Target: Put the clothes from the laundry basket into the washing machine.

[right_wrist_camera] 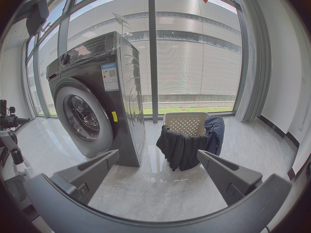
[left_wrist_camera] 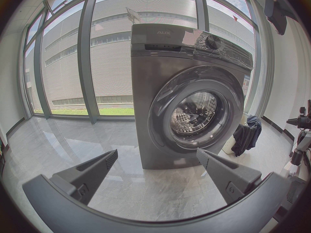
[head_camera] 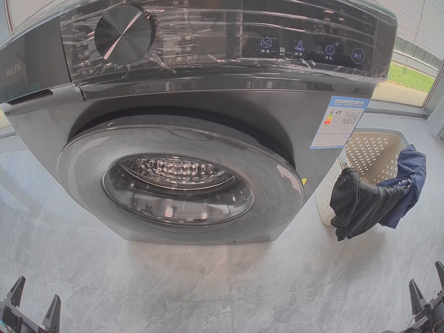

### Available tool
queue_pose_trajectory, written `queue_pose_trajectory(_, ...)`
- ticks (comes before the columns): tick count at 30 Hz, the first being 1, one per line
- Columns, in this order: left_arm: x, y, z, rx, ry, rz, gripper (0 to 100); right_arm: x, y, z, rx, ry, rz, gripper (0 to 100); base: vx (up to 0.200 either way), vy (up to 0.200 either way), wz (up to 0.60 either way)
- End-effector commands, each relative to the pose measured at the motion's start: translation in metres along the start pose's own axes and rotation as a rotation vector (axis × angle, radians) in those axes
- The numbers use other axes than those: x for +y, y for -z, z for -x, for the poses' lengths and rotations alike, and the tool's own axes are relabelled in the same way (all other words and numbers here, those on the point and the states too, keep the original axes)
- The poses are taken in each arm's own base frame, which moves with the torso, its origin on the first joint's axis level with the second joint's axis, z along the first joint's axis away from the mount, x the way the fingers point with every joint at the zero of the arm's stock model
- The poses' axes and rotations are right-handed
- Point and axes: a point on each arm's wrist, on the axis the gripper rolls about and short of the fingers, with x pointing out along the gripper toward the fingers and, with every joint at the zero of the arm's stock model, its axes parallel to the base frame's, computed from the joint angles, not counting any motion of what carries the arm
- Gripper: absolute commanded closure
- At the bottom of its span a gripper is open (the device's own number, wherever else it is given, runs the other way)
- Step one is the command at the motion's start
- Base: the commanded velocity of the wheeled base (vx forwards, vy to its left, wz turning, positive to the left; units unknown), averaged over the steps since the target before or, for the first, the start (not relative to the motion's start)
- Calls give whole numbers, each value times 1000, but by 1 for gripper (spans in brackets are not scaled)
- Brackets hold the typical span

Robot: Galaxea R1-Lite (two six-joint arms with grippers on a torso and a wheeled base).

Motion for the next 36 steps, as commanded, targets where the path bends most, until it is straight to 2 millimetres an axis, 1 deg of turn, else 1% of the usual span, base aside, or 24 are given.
queue_pose_trajectory(1, 0, 5, 0, 2, 0, 0, 0, 0, 5, 0, 1, -1, 0, 0, 0, 0, 600)
queue_pose_trajectory(3, 0, 5, 0, 2, 1, 0, 0, 0, 5, 0, 1, -1, 0, 0, 0, 0, 600)
queue_pose_trajectory(21, 0, 5, 0, 2, 1, 0, 0, 0, 5, 0, 1, -1, 0, 0, 0, 0, 0)
queue_pose_trajectory(27, 0, 5, 0, 2, 0, 0, 0, 0, 5, 0, 1, 0, 0, 0, 0, 0, 600)
queue_pose_trajectory(36, 0, 5, 0, 2, 1, 0, 0, 0, 5, 0, 1, -1, 0, 0, 0, 0, 0)
